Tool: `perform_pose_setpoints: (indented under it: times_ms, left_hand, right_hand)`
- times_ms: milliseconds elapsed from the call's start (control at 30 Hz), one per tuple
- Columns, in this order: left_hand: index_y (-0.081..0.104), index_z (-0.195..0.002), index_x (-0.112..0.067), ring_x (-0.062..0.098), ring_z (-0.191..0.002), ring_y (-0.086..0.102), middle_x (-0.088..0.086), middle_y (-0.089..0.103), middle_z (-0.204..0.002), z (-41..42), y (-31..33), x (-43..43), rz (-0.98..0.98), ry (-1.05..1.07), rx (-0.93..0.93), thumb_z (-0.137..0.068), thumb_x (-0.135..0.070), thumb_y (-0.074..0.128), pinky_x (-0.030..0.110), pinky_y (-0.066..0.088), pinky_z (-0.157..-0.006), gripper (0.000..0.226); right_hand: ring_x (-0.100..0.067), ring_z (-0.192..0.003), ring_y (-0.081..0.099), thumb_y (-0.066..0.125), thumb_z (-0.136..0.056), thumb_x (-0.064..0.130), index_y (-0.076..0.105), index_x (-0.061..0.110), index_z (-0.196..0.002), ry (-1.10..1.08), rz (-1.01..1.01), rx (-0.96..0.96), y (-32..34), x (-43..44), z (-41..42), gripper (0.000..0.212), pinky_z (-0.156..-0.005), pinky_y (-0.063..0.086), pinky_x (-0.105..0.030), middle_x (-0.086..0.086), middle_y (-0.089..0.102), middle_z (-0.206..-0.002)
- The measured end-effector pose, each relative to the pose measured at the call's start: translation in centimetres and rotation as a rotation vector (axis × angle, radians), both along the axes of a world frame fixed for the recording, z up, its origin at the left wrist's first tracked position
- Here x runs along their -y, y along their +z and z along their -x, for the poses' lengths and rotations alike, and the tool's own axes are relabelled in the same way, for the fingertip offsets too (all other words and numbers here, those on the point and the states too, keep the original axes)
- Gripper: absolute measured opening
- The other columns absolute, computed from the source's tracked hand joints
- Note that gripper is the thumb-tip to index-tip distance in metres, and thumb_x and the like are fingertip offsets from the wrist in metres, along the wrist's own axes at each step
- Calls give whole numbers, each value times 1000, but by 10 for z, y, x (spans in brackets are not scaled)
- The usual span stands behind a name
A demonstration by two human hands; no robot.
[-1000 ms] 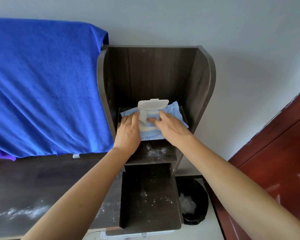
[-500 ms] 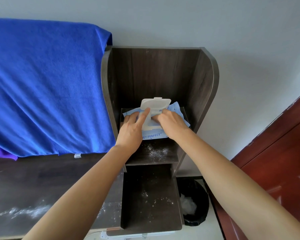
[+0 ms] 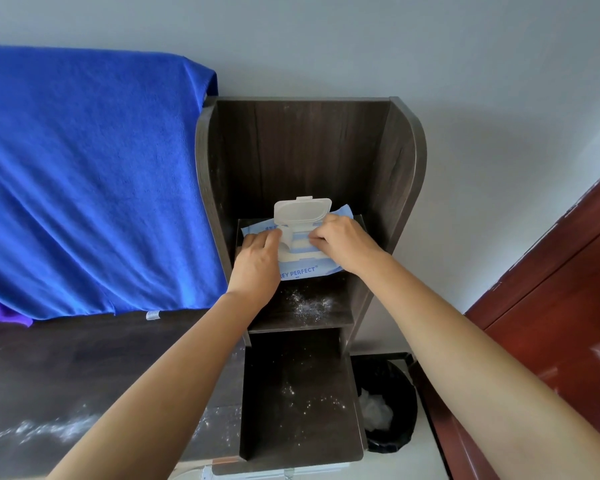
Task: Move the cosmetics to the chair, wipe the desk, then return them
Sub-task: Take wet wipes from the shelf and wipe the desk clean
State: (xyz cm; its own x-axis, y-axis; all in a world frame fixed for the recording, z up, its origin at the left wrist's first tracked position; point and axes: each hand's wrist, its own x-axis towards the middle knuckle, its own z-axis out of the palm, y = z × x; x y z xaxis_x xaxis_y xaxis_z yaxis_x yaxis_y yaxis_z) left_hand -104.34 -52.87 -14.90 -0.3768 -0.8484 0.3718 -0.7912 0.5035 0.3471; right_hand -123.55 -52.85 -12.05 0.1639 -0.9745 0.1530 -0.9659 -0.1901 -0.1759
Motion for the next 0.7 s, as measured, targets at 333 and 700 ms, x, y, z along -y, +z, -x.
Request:
perform_pose_setpoints:
  times_ms: [333, 700]
  left_hand:
    - [54, -126, 7, 47, -99, 57, 26, 64, -107, 3, 0, -3, 8, 26, -49, -71, 17, 65, 50, 50, -80, 56]
    - [49, -132, 7, 45, -104, 54, 26, 61, -112, 3, 2, -3, -13, 32, -20, -72, 16, 63, 48, 48, -82, 62]
  right_hand:
    - [-22, -75, 56, 48, -103, 16, 69, 6, -95, 99, -42, -160, 9, 5, -2, 24, -58, 36, -29, -4, 47, -91]
    - [-18, -67, 48, 48, -98, 19, 51, 11, -84, 62, -240, -83, 20, 15, -6, 17, -53, 32, -29, -7, 49, -87]
